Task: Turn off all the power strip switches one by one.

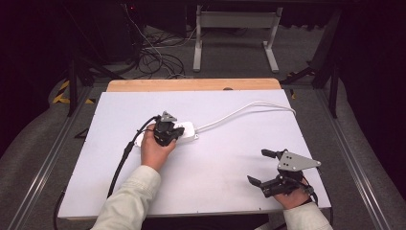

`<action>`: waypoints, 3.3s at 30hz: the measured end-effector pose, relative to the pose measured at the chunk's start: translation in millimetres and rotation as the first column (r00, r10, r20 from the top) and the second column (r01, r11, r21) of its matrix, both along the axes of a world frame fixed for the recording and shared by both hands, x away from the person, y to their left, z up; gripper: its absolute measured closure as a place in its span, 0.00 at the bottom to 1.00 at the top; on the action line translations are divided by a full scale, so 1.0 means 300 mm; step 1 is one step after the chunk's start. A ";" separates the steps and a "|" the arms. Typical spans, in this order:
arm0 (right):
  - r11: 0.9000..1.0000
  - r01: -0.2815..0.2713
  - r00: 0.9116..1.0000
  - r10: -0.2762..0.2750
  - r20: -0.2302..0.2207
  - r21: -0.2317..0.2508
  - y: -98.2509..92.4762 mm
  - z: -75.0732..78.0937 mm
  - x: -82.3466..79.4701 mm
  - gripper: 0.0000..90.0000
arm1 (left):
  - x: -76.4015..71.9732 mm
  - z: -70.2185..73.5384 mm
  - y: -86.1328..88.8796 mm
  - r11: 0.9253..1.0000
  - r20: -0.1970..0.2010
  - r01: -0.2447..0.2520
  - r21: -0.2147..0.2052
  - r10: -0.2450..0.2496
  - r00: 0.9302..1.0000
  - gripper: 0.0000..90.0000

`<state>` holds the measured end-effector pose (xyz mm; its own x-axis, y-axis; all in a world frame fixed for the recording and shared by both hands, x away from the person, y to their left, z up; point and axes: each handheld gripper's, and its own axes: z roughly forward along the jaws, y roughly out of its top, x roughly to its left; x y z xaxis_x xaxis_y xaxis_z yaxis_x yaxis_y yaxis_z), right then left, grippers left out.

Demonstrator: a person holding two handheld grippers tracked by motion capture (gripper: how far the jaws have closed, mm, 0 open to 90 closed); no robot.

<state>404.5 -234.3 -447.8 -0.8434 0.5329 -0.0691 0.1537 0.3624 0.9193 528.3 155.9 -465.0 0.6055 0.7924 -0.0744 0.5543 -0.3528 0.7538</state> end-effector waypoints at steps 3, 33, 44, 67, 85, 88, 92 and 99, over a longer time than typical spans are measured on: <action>1.000 0.001 1.000 -0.001 -0.001 -0.002 0.000 0.000 0.000 0.01 | 0.000 -0.003 -0.002 1.000 -0.007 0.003 -0.004 -0.003 1.000 1.00; 1.000 -0.004 1.000 0.004 -0.001 -0.004 0.004 -0.001 -0.002 0.01 | -0.010 -0.006 -0.010 1.000 -0.006 -0.001 -0.008 0.001 1.000 1.00; 1.000 -0.006 1.000 0.006 -0.004 -0.003 0.004 -0.002 -0.003 0.01 | -0.008 -0.007 -0.015 1.000 -0.012 -0.001 0.002 0.001 1.000 1.00; 1.000 0.000 1.000 0.000 -0.004 0.000 0.002 -0.002 0.002 0.01 | -0.096 0.130 0.039 0.995 0.069 0.053 -0.090 -0.046 0.997 0.85; 1.000 0.002 1.000 -0.002 -0.003 -0.002 0.004 -0.001 0.001 0.01 | -0.263 0.242 0.155 0.974 0.263 0.159 -0.159 -0.113 0.958 0.50; 1.000 0.002 1.000 -0.002 -0.003 -0.002 0.004 -0.001 0.001 0.01 | -0.287 0.242 0.174 0.974 0.272 0.174 -0.144 -0.130 0.954 0.47; 1.000 0.003 1.000 -0.003 -0.004 -0.002 0.004 -0.001 0.001 0.01 | -0.317 0.231 0.200 0.974 0.278 0.184 -0.134 -0.142 0.950 0.36; 1.000 0.001 1.000 -0.001 -0.007 0.000 0.006 -0.001 0.000 0.01 | -0.363 0.194 0.250 0.974 0.277 0.176 -0.145 -0.131 0.952 0.28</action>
